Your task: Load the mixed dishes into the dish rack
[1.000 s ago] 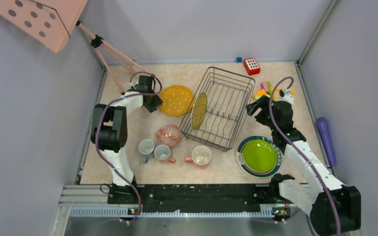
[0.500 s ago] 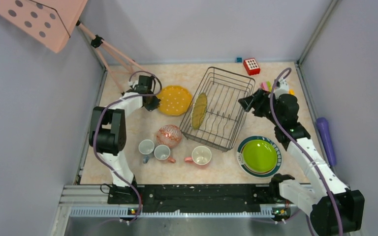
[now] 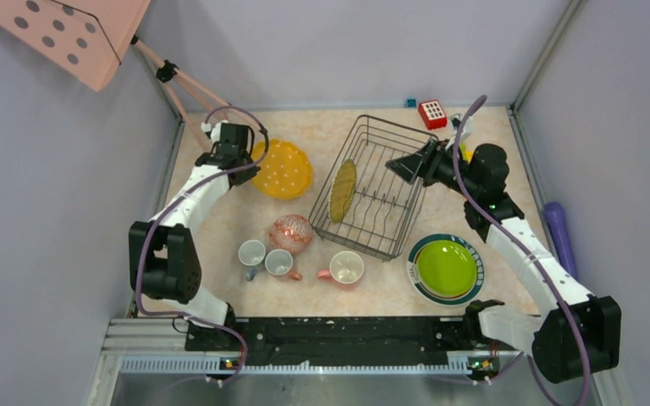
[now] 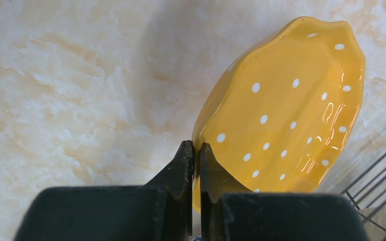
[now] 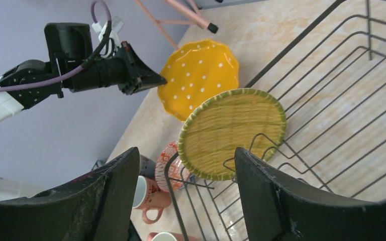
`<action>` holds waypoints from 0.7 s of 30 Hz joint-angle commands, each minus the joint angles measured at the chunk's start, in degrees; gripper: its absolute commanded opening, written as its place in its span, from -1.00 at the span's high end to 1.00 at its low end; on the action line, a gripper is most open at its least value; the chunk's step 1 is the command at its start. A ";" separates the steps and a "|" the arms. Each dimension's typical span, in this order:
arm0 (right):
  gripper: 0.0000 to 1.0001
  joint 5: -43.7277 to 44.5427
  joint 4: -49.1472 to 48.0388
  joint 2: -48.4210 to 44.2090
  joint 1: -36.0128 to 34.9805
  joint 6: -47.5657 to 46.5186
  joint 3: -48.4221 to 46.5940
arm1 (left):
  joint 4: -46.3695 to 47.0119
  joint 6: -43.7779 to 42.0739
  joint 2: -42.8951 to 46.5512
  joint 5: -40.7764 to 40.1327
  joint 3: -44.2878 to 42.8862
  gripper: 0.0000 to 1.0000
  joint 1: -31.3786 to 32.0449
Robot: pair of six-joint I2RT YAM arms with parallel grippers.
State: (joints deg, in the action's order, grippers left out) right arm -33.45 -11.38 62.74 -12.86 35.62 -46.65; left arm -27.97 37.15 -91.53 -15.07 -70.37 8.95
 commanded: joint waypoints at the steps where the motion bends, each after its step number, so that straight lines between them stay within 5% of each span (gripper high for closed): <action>1: -0.36 -3.55 -5.44 1.57 -2.09 1.29 -2.94 | 7.17 -0.74 8.76 1.49 -0.36 1.00 0.62; 13: -0.36 -2.32 -8.12 1.74 -2.59 2.75 -3.52 | 8.29 -4.30 25.85 -6.73 3.56 1.00 0.84; 21: -0.37 -4.66 -8.53 2.34 -3.72 2.36 -6.23 | 7.47 -6.15 30.87 2.55 0.34 1.00 3.84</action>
State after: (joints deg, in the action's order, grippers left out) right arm -36.14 -16.36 65.12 -15.31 38.15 -48.49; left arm -28.36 30.52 -63.42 -19.64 -65.43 10.68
